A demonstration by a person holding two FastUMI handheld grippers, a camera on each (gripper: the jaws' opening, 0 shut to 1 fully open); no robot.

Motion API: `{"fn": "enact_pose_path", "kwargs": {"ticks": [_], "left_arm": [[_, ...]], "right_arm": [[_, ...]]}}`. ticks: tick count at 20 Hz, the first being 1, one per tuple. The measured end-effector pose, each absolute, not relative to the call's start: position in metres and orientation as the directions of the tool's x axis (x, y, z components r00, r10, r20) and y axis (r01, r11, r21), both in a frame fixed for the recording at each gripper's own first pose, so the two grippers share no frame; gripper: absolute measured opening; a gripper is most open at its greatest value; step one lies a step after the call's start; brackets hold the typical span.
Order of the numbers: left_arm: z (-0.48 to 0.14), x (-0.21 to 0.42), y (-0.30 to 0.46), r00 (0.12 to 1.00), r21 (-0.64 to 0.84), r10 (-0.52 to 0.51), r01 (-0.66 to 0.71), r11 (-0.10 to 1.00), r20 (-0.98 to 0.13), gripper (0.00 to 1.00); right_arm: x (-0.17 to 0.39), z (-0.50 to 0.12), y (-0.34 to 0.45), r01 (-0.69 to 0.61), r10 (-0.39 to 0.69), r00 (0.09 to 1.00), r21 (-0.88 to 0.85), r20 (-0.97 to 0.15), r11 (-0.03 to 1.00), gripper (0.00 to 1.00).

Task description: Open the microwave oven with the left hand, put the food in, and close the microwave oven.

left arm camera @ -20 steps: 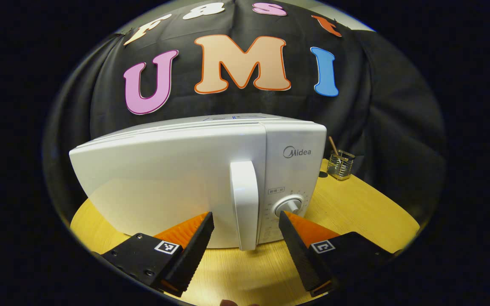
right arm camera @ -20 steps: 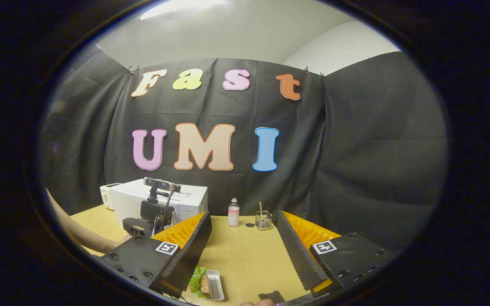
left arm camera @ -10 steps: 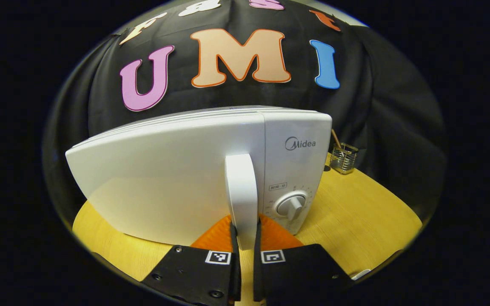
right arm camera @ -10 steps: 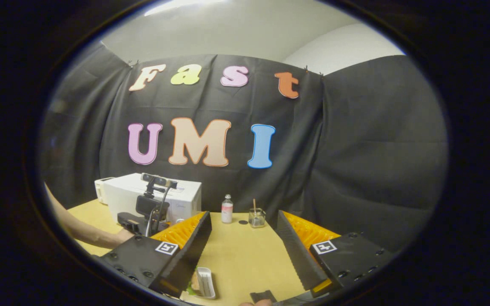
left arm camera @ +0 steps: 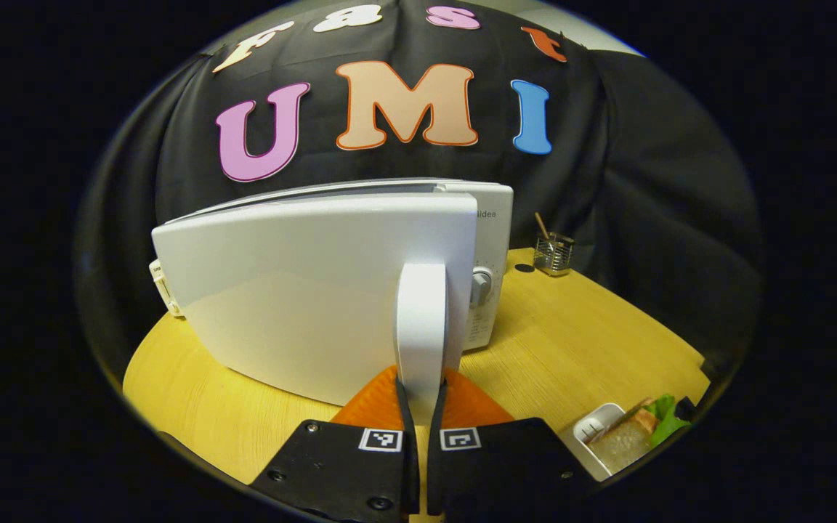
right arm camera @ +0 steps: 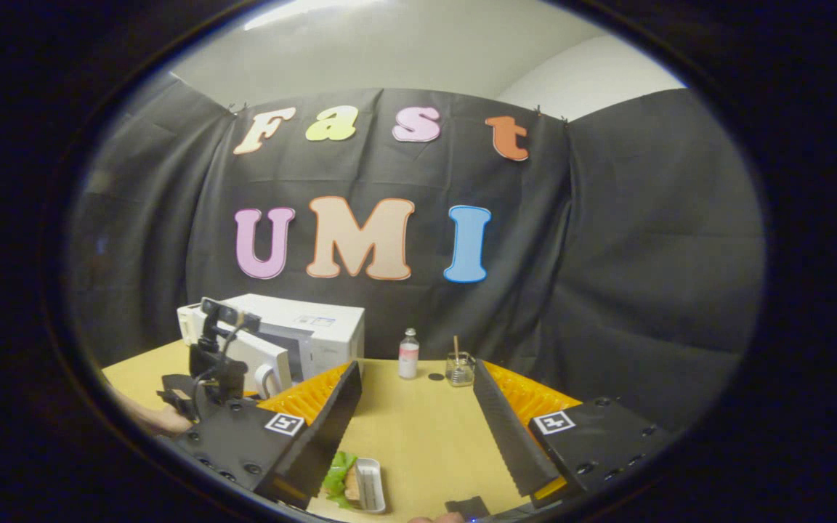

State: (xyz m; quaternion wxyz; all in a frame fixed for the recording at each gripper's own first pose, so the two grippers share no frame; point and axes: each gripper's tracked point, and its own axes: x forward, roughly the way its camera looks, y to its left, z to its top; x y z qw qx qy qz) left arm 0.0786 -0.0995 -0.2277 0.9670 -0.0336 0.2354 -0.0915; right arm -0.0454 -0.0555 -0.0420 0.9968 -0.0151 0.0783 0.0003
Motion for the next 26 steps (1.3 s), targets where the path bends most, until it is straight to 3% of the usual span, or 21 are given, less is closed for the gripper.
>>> {"fn": "enact_pose_path", "kwargs": {"ticks": [5,14,20,23,25,26], "left_arm": [[-0.225,0.023,-0.061,0.864,-0.086,-0.192,0.172,0.981,-0.465,0.05],[-0.227,-0.044,0.027,0.858,-0.061,-0.007,-0.029,0.998,-0.513,0.05],[-0.23,-0.067,0.081,0.842,-0.033,0.091,-0.128,0.991,-0.532,0.05],[-0.231,-0.074,0.095,0.84,-0.054,0.095,-0.146,0.988,-0.534,0.05],[-0.233,-0.076,0.101,0.841,-0.065,0.092,-0.15,0.987,-0.533,0.05],[-0.233,-0.077,0.103,0.841,-0.063,0.088,-0.143,0.988,-0.535,0.05]], "right_arm": [[-0.043,-0.06,-0.028,-0.074,0.083,0.975,0.048,-0.206,0.996,0.97],[-0.073,-0.16,0.013,-0.171,0.179,0.879,0.057,-0.442,0.984,0.97],[-0.093,-0.227,0.03,-0.207,0.194,0.794,0.044,-0.577,0.977,0.98],[-0.099,-0.251,0.028,-0.201,0.18,0.759,0.038,-0.626,0.979,0.92],[-0.099,-0.27,0.029,-0.192,0.17,0.737,0.039,-0.654,0.981,0.96],[-0.099,-0.271,0.027,-0.186,0.161,0.73,0.034,-0.664,0.982,0.75]]}}
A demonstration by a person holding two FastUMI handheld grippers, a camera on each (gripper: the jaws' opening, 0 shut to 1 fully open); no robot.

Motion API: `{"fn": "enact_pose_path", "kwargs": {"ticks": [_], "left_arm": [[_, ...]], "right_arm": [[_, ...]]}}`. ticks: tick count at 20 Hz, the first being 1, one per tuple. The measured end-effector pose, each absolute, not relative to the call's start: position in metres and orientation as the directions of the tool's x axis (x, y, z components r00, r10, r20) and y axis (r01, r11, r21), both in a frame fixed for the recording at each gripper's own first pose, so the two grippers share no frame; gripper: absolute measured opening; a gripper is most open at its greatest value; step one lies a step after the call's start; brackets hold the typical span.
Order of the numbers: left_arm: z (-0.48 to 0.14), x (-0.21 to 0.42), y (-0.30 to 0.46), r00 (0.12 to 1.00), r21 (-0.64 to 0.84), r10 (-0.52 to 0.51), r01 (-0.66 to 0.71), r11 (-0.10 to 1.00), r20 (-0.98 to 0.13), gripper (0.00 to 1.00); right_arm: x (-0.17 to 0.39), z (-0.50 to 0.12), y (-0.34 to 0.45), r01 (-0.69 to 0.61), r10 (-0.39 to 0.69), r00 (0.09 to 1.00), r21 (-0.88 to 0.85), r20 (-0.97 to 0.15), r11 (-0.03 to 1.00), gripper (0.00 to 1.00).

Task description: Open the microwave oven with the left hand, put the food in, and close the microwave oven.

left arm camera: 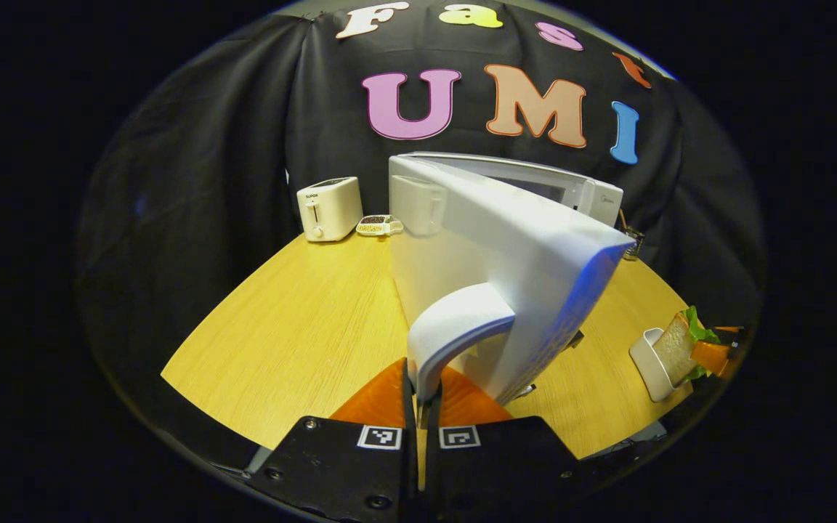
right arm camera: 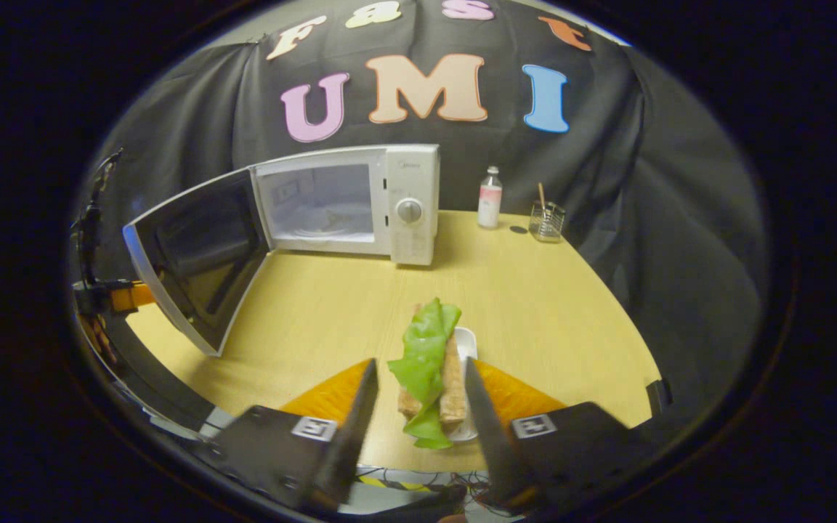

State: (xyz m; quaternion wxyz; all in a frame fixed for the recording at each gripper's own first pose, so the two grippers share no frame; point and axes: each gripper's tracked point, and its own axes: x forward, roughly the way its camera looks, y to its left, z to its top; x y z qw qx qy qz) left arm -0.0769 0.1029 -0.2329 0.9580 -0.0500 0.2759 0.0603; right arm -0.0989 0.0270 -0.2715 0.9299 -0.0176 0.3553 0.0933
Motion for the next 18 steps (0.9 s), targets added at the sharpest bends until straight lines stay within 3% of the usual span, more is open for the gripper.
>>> {"fn": "enact_pose_path", "kwargs": {"ticks": [1,3,7,8,9,10,13,14,15,16,18], "left_arm": [[-0.234,-0.078,0.103,0.84,-0.061,0.084,-0.138,0.989,-0.536,0.05],[-0.234,-0.078,0.105,0.84,-0.066,0.084,-0.141,0.988,-0.535,0.05],[-0.236,-0.079,0.104,0.838,-0.071,0.075,-0.134,0.988,-0.54,0.06],[-0.235,-0.079,0.105,0.838,-0.072,0.073,-0.132,0.989,-0.54,0.06],[-0.235,-0.079,0.107,0.84,-0.075,0.072,-0.133,0.988,-0.537,0.06],[-0.236,-0.078,0.107,0.842,-0.078,0.071,-0.133,0.988,-0.535,0.06],[-0.236,-0.078,0.106,0.844,-0.092,0.055,-0.123,0.988,-0.533,0.07],[-0.236,-0.078,0.105,0.846,-0.106,0.048,-0.122,0.987,-0.532,0.08],[-0.237,-0.079,0.106,0.843,-0.121,0.044,-0.128,0.984,-0.537,0.11],[-0.239,-0.078,0.108,0.842,-0.147,0.043,-0.144,0.979,-0.537,0.13],[-0.24,-0.08,0.111,0.835,-0.194,0.047,-0.181,0.964,-0.548,0.39]], "right_arm": [[-0.099,-0.274,0.027,-0.182,0.158,0.722,0.036,-0.673,0.983,0.55],[-0.1,-0.281,0.028,-0.178,0.152,0.706,0.034,-0.691,0.983,0.63],[-0.105,-0.293,0.026,-0.183,0.134,0.676,0.011,-0.725,0.983,0.64],[-0.103,-0.293,0.026,-0.182,0.141,0.68,0.021,-0.719,0.983,0.42],[-0.104,-0.294,0.028,-0.182,0.144,0.673,0.026,-0.726,0.983,0.41],[-0.107,-0.293,0.027,-0.182,0.141,0.664,0.025,-0.734,0.983,0.47],[-0.107,-0.293,0.025,-0.171,0.137,0.652,0.031,-0.746,0.985,0.3],[-0.105,-0.292,0.025,-0.167,0.137,0.65,0.035,-0.748,0.985,0.29],[-0.106,-0.291,0.025,-0.17,0.139,0.651,0.035,-0.747,0.985,0.29],[-0.107,-0.29,0.027,-0.177,0.144,0.651,0.035,-0.745,0.984,0.36],[-0.108,-0.287,0.026,-0.186,0.148,0.657,0.031,-0.739,0.982,0.36]]}}
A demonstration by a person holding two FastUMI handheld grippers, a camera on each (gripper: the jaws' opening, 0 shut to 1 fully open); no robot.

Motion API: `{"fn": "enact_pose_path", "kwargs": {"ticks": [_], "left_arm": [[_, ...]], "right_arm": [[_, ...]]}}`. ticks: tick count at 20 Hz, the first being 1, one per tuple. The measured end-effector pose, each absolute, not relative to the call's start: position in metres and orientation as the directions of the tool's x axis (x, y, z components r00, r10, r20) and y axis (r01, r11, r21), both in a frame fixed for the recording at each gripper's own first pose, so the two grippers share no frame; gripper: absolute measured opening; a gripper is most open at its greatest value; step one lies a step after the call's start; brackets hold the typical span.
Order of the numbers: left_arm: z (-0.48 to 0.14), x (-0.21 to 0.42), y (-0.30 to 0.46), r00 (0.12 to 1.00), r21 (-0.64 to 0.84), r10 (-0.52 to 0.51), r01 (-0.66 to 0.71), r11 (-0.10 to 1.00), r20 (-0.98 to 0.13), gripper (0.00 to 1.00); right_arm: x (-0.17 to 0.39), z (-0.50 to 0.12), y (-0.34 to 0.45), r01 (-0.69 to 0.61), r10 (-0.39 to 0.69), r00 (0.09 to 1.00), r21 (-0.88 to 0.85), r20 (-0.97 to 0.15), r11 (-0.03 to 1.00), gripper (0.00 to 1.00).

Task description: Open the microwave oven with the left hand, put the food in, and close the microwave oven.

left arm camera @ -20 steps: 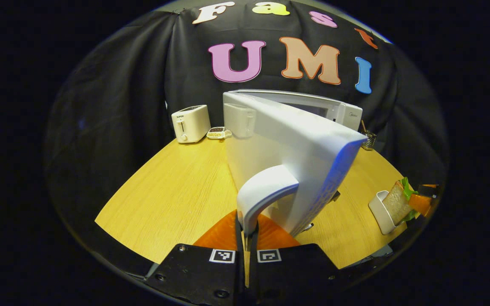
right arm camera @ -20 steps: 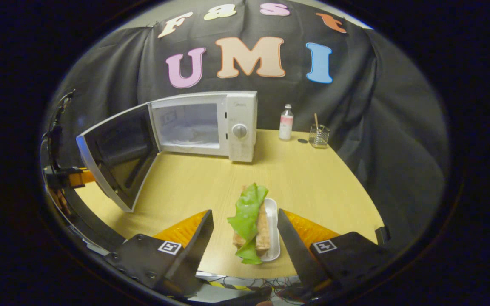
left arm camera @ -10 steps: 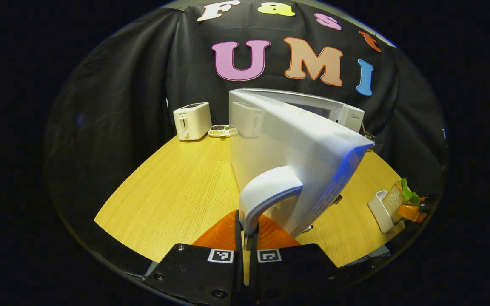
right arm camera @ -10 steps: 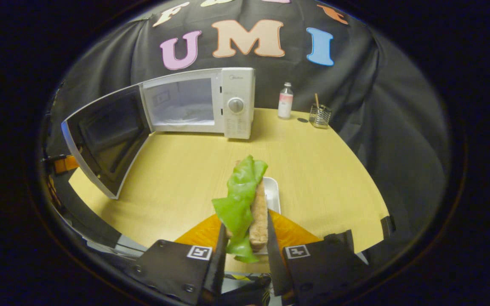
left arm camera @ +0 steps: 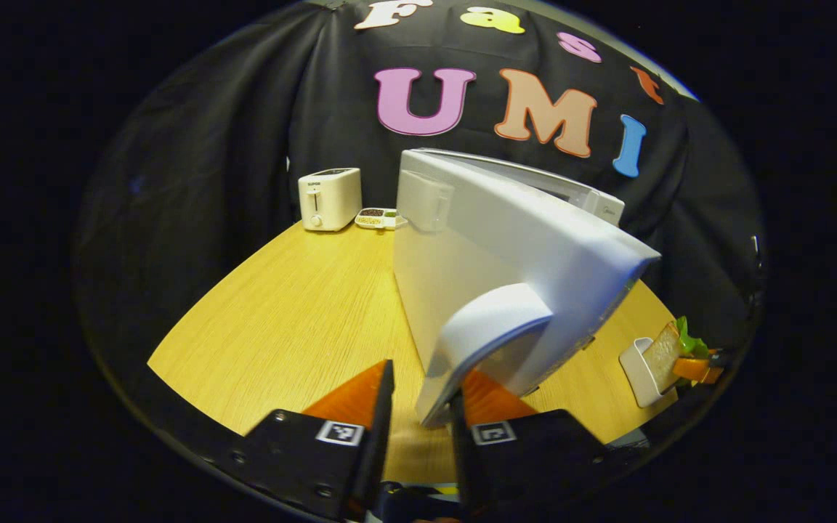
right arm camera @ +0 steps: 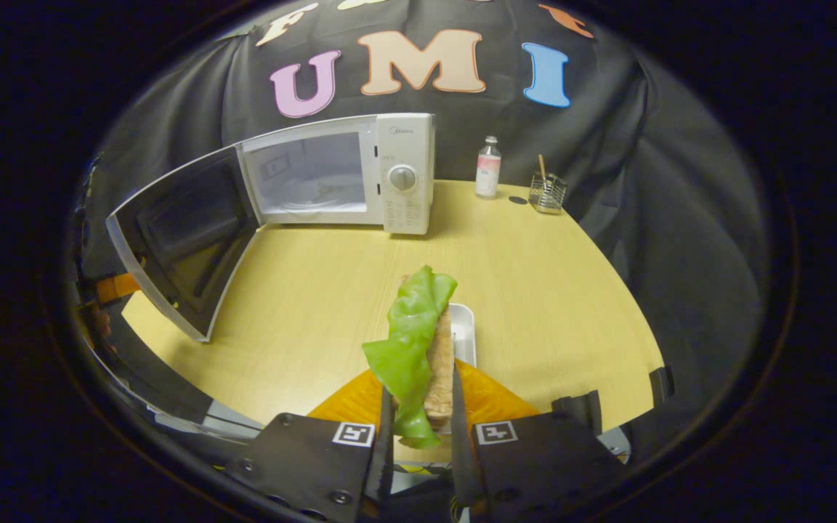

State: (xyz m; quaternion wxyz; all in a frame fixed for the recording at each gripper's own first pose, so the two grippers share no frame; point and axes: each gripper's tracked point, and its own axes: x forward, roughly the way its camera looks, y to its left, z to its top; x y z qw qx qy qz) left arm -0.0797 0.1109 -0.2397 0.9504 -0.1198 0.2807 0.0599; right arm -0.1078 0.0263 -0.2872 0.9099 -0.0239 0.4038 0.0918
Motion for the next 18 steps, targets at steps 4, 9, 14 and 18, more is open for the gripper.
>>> {"fn": "enact_pose_path", "kwargs": {"ticks": [4,9,14,18], "left_arm": [[-0.238,-0.083,0.111,0.839,-0.186,0.058,-0.187,0.965,-0.542,0.86],[-0.205,-0.085,0.112,0.88,-0.19,0.052,-0.159,0.969,-0.472,0.83],[-0.195,-0.102,0.124,0.856,-0.215,0.117,-0.255,0.943,-0.504,1.0],[-0.187,-0.116,0.122,0.869,-0.225,0.073,-0.206,0.952,-0.489,0.96]], "right_arm": [[-0.103,-0.278,0.023,-0.18,0.147,0.673,0.032,-0.725,0.983,0.36],[-0.085,-0.253,0.014,-0.178,0.135,0.712,0.008,-0.689,0.984,0.36],[-0.059,-0.227,0.026,-0.171,0.172,0.74,0.066,-0.65,0.983,0.36],[-0.04,-0.213,0.052,-0.169,0.227,0.745,0.152,-0.627,0.974,0.36]]}}
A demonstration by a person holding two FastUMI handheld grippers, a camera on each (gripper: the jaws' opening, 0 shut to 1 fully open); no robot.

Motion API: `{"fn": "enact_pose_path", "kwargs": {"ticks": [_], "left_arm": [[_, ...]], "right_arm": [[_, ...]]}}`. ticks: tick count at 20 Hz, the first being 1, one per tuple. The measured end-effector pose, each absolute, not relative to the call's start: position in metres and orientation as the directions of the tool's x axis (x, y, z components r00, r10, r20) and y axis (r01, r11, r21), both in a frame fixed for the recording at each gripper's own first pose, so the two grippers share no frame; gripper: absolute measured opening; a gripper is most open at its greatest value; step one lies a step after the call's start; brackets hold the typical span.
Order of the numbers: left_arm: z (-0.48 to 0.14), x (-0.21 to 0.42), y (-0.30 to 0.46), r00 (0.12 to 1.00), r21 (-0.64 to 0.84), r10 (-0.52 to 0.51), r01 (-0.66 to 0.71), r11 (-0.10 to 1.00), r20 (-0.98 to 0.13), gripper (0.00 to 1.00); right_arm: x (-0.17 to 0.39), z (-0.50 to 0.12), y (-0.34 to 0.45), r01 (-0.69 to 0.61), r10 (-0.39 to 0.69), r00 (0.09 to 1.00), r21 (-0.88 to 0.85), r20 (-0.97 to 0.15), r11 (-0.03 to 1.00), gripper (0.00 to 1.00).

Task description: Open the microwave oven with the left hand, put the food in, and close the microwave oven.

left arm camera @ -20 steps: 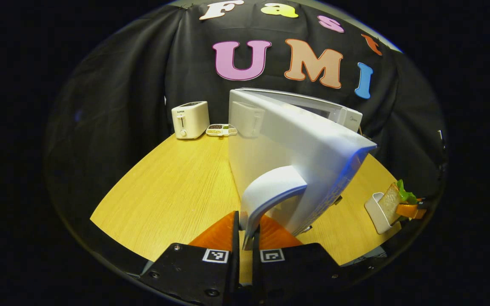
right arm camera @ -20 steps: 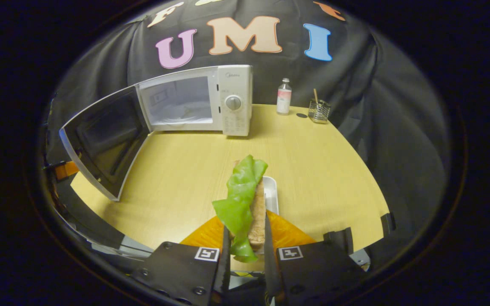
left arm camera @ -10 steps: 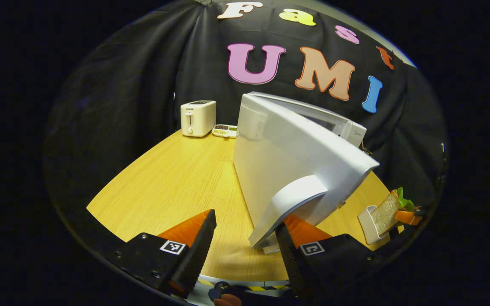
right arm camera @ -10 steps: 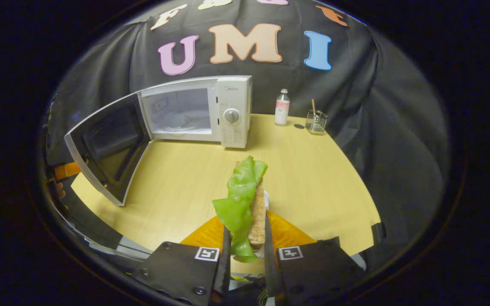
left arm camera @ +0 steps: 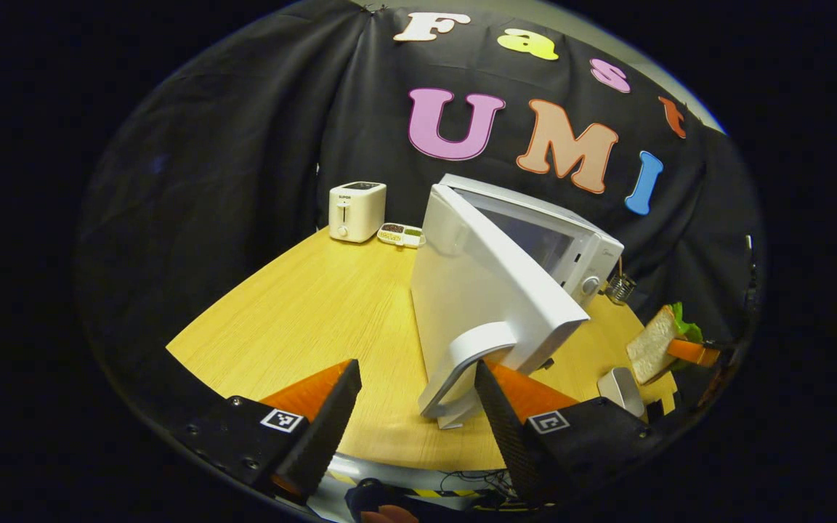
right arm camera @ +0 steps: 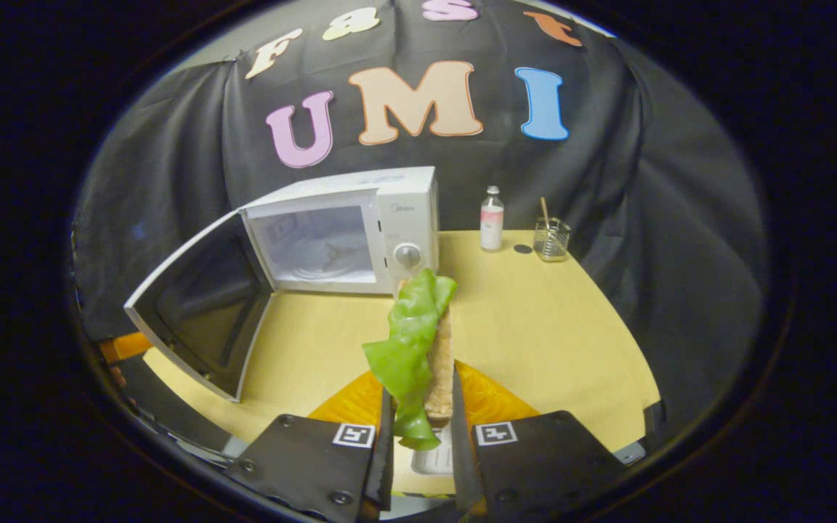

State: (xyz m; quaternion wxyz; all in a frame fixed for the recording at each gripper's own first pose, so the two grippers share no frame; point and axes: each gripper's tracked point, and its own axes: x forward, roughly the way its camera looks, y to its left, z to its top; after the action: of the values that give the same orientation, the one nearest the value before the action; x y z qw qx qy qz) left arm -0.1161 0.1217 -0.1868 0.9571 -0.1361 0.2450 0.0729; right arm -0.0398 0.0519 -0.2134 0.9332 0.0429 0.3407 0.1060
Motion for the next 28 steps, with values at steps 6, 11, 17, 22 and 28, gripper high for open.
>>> {"fn": "enact_pose_path", "kwargs": {"ticks": [6,11,17,22,28], "left_arm": [[-0.153,-0.128,0.154,0.899,-0.18,0.113,-0.205,0.962,-0.423,0.96],[-0.132,-0.128,0.171,0.923,-0.183,0.087,-0.166,0.969,-0.375,0.96],[-0.138,-0.12,0.169,0.93,-0.148,-0.017,-0.04,0.988,-0.366,0.96],[-0.149,-0.11,0.161,0.925,-0.172,-0.094,0.032,0.985,-0.368,0.96],[-0.156,-0.102,0.165,0.912,-0.208,-0.13,0.05,0.977,-0.388,0.96]], "right_arm": [[0.0,-0.21,0.133,-0.146,0.346,0.722,0.356,-0.599,0.923,0.29],[0.038,-0.208,0.212,-0.049,0.414,0.715,0.551,-0.563,0.833,0.29],[0.084,-0.232,0.287,0.215,0.437,0.705,0.755,-0.559,0.619,0.29],[0.129,-0.26,0.325,0.347,0.412,0.731,0.816,-0.544,0.463,0.36],[0.178,-0.297,0.337,0.454,0.326,0.751,0.808,-0.574,0.377,0.35]]}}
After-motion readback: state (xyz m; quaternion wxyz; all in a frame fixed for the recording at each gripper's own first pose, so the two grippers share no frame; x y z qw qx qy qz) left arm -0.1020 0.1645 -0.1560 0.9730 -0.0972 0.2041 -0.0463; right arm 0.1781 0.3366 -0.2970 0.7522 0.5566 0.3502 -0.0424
